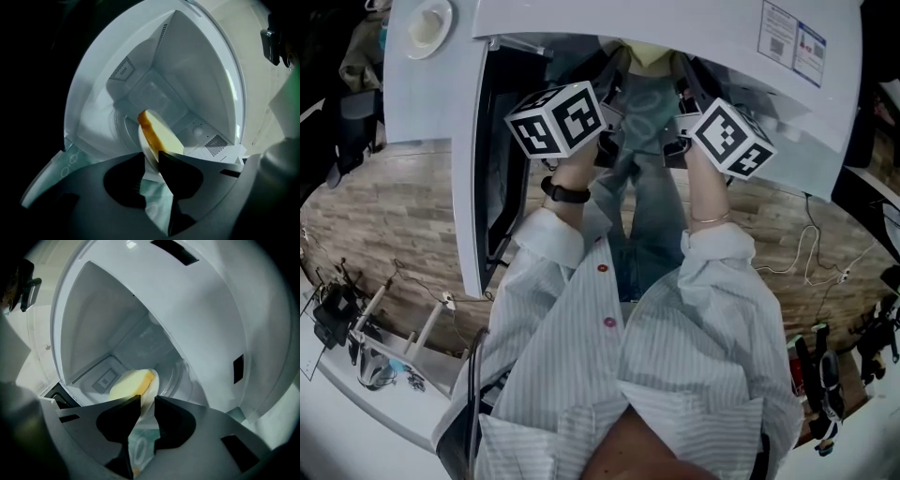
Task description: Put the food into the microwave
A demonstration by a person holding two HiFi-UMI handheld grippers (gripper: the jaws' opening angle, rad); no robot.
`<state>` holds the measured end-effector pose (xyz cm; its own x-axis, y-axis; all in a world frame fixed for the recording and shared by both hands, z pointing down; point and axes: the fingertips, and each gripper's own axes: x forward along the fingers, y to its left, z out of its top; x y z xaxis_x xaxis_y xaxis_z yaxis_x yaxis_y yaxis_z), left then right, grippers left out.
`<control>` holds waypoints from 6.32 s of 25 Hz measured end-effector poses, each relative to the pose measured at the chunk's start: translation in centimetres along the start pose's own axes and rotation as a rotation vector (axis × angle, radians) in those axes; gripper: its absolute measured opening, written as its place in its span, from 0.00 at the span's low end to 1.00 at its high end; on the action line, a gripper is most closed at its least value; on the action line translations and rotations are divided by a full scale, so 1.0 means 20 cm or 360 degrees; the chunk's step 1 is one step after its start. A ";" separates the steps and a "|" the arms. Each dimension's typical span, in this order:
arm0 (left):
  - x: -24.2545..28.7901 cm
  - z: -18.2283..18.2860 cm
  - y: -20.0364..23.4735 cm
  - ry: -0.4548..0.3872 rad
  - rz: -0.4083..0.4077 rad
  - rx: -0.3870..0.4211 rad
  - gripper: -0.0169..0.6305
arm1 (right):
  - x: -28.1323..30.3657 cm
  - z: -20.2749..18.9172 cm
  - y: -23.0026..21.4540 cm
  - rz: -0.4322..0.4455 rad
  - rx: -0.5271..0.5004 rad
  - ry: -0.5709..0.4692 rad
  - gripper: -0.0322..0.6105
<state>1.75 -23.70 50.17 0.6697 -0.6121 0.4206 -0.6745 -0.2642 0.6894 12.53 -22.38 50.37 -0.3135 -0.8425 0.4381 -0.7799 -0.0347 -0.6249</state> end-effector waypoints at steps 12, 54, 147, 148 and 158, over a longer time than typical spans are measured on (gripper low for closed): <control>0.06 0.05 0.03 -0.0019 0.0021 0.0062 0.17 | 0.07 0.03 -0.02 -0.0010 -0.0021 -0.0047 0.21; 0.06 0.16 0.07 -0.0098 0.0162 0.0292 0.26 | 0.10 0.08 0.01 -0.0148 -0.0155 -0.0104 0.34; -0.53 0.09 -0.84 -0.0157 -0.0347 0.0233 0.04 | -0.67 0.26 0.64 0.0537 -0.0300 0.0056 0.10; -0.53 0.09 -0.84 -0.0155 -0.0352 0.0221 0.04 | -0.68 0.26 0.64 0.0539 -0.0297 0.0055 0.10; -0.54 0.07 -0.85 -0.0112 -0.0429 0.0240 0.04 | -0.70 0.26 0.65 0.0557 -0.0308 0.0053 0.10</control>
<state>5.51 -13.70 33.02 0.8111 -0.5534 0.1893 -0.5175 -0.5283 0.6732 9.64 -13.78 32.76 -0.5931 -0.7676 0.2430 -0.7096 0.3557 -0.6083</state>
